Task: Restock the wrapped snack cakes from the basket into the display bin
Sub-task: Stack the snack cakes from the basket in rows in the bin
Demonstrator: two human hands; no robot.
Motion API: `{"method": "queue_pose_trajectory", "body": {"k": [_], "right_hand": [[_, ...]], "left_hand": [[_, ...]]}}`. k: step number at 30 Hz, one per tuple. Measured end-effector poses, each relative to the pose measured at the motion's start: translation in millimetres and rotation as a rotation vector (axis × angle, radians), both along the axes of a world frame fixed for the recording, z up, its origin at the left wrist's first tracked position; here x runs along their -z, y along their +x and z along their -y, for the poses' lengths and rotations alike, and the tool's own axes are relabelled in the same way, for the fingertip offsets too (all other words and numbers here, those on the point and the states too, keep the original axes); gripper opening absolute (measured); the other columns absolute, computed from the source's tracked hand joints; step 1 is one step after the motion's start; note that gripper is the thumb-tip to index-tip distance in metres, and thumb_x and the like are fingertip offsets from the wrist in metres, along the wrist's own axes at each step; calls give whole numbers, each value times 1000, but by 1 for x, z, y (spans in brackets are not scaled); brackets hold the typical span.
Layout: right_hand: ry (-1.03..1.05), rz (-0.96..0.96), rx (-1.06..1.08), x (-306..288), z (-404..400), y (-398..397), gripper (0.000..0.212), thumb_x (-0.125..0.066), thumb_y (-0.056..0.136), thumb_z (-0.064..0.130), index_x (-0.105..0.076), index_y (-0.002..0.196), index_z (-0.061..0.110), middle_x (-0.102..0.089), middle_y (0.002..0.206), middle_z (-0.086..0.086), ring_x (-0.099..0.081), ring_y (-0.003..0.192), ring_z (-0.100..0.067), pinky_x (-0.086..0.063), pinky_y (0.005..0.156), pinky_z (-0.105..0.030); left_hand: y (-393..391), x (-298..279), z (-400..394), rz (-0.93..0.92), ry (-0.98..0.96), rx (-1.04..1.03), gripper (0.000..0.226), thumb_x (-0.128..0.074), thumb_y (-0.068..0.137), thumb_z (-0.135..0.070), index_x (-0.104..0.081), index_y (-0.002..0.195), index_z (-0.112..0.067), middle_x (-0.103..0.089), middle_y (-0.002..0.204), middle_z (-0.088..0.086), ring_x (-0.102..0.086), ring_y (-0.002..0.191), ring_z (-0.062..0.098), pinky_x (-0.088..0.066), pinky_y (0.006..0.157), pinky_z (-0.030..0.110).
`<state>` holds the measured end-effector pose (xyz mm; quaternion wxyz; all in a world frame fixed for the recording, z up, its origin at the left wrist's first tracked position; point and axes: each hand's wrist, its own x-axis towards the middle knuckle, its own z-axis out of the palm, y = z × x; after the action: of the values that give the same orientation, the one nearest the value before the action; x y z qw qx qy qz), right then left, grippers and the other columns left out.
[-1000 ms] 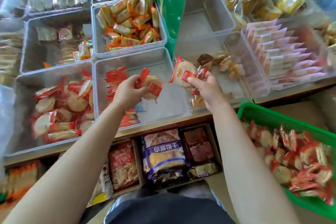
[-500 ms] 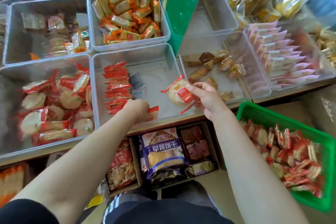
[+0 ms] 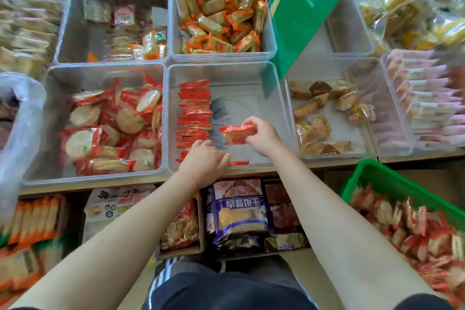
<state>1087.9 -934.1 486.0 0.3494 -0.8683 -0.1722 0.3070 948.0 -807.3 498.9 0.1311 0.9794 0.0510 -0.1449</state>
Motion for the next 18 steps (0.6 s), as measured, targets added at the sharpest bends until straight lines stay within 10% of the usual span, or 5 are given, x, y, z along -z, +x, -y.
{"method": "queue_pose_trajectory", "body": {"k": [6,11,18], "right_hand": [[-359,-176,-443,14,-8,-2,34,-58,86,5,-67,108,30,-66,96,-1,-60,79,-16,-51,72,-30],[-375,-267,-461,3,-11,1,58,-42,87,-5,-62,127,33,-63,111,-4,-64,92,-21,-57,86,-38],[-382,-209,-504,-5,-4,-7,40,-42,92,13,-68,121,23,-62,130,4,-57,116,-15,-47,97,-29]], "left_hand": [[-8,8,3,347,13,-157,19,-54,87,-24,-62,84,-7,-59,87,11,-52,88,33,-43,76,45],[-3,16,-1,153,-26,-51,42,-34,93,-33,-61,123,-23,-65,111,1,-52,110,22,-35,99,40],[5,15,-1,-69,-37,-37,47,-18,94,-36,-64,104,-30,-65,99,0,-46,106,17,-27,101,44]]}}
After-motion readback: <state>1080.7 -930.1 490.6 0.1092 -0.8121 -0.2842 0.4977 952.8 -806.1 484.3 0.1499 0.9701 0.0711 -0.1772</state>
